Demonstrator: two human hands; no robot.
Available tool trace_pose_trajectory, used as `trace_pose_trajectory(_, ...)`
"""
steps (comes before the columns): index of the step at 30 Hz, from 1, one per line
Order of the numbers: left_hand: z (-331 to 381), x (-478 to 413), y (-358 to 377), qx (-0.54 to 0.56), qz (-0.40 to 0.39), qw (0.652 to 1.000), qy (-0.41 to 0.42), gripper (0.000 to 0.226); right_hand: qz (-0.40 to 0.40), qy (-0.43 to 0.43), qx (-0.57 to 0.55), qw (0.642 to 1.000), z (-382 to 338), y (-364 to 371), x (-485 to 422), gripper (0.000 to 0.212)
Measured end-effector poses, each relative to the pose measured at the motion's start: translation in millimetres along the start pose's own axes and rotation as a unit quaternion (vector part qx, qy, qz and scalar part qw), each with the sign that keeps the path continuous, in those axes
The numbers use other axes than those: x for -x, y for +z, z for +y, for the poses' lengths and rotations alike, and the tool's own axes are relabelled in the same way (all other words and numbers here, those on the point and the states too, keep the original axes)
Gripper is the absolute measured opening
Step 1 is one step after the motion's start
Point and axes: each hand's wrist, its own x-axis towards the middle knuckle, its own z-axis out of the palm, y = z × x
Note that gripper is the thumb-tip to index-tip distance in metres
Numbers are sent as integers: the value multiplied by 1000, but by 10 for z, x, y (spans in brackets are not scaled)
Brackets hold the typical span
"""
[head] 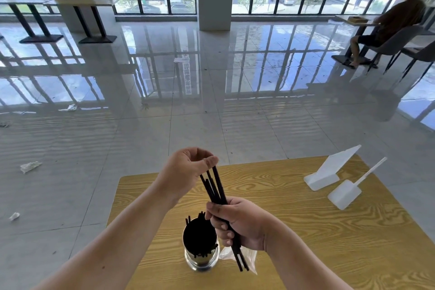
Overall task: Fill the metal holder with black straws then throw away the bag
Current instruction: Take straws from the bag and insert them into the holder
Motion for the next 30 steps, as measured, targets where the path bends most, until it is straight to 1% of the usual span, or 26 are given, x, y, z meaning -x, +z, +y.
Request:
trace_pose_trajectory(2, 63, -10, -58, 59, 34, 997, -26, 22, 7, 3, 7, 1000, 17, -35, 0, 24)
trace_pose_trajectory(4, 110, -45, -143, 142, 107, 983, -49, 24, 27, 9, -2, 1000, 45, -96, 2, 23)
trace_pose_trajectory(6, 140, -101, -260, 246, 181, 950, -63, 24, 63, 17, -26, 998, 71, -167, -4, 22)
trace_pose_trajectory(7, 160, -126, -326, 282, 214, 933, -61, 20, 87, 20, -40, 995, 85, -203, -12, 22)
trace_pose_trajectory(8, 164, -149, -390, 293, 242, 924, -52, 15, 116, 18, -57, 992, 97, -236, -23, 22)
trace_pose_trajectory(9, 159, -163, -447, 283, 257, 923, -40, 11, 145, 8, -76, 986, 104, -267, -40, 23)
trace_pose_trajectory(10, 148, -172, -484, 257, 256, 931, -27, 10, 173, -10, -98, 980, 105, -295, -55, 23)
trace_pose_trajectory(11, 130, -174, -494, 224, 238, 945, -18, 10, 195, -34, -117, 973, 95, -312, -70, 25)
trace_pose_trajectory(13, 73, -156, -423, 168, 156, 973, -22, 18, 217, -81, -127, 964, 46, -314, -92, 30)
trace_pose_trajectory(15, 13, -109, -263, 133, 73, 987, -46, 26, 204, -107, -98, 968, -11, -265, -115, 36)
trace_pose_trajectory(17, -40, -48, -76, 110, 33, 992, -61, 26, 173, -109, -41, 978, -54, -173, -151, 36)
trace_pose_trajectory(19, -74, 4, 63, 92, 18, 993, -66, 22, 147, -99, 22, 984, -84, -66, -190, 25)
trace_pose_trajectory(20, -86, 15, 103, 84, 16, 994, -67, 19, 137, -94, 33, 986, -93, -24, -207, 20)
trace_pose_trajectory(22, -99, 17, 145, 68, 27, 996, -56, 15, 127, -84, 20, 988, -125, 2, -225, 24)
trace_pose_trajectory(23, -105, 13, 154, 37, 46, 998, -38, 15, 131, -79, 10, 988, -151, -6, -224, 29)
trace_pose_trajectory(24, -110, 19, 159, -22, 73, 997, -11, 18, 140, -77, -6, 987, -180, -17, -217, 32)
trace_pose_trajectory(25, -113, 41, 163, -100, 101, 990, 24, 23, 154, -78, -40, 984, -207, -37, -219, 33)
trace_pose_trajectory(27, -108, 131, 173, -248, 127, 955, 101, 37, 186, -94, -168, 964, -259, -83, -240, 28)
trace_pose_trajectory(29, -133, 227, 218, -327, 113, 918, 194, 50, 213, -132, -293, 923, -331, -136, -257, 22)
trace_pose_trajectory(30, -160, 270, 253, -351, 98, 897, 249, 55, 223, -155, -336, 902, -376, -171, -260, 21)
